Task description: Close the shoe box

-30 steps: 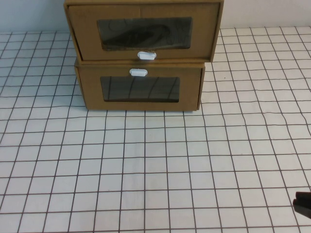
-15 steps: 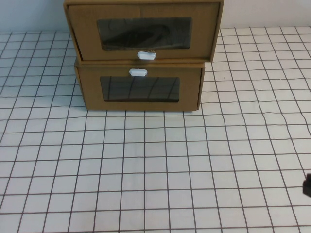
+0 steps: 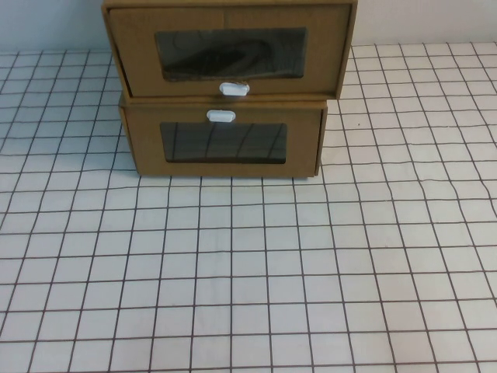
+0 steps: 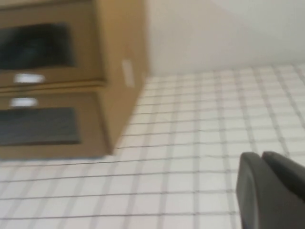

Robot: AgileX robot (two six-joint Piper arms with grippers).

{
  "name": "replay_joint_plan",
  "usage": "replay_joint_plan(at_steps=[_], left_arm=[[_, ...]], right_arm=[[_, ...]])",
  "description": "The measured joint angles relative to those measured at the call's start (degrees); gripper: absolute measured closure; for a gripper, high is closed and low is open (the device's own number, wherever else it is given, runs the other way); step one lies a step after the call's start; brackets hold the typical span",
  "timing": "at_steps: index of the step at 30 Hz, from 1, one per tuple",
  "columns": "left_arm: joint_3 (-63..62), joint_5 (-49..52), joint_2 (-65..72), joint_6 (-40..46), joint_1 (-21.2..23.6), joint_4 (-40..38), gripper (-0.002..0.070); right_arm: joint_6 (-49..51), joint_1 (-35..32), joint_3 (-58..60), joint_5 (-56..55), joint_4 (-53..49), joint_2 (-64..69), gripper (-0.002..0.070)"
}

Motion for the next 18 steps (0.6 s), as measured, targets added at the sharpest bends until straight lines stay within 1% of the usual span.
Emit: replay_joint_plan(at_steps=[2, 5, 8, 11, 15, 18], left_arm=[[0.0, 0.0, 0.0, 0.0, 0.0, 0.1, 0.0677], [0.0, 0.0, 0.0, 0.0, 0.0, 0.2, 0.0677], [0.0, 0.0, -0.1, 0.0, 0.0, 0.2, 0.0677], [0.0, 0.0, -0.1, 0.0, 0.0, 0.2, 0.0677], [0.0, 0.0, -0.1, 0.0, 0.0, 0.2, 0.0677], [0.0, 0.0, -0.1, 0.0, 0.0, 0.2, 0.0677]], right_arm=[[7.7, -2.3, 5.2, -2.1, -6.4, -3.2, 0.0689], [13.9, -4.0, 12.6, -4.3, -11.0, -6.9, 0.0689], [15.5, -4.1, 17.8, -4.8, -13.0, -7.4, 0.0689], [16.1, -4.1, 18.4, -2.2, -15.6, -7.5, 0.0689], [16.1, -4.1, 18.5, -2.9, -20.4, -7.5, 0.0689], [14.6, -4.1, 18.5, -2.9, -21.4, -7.5, 0.0689]])
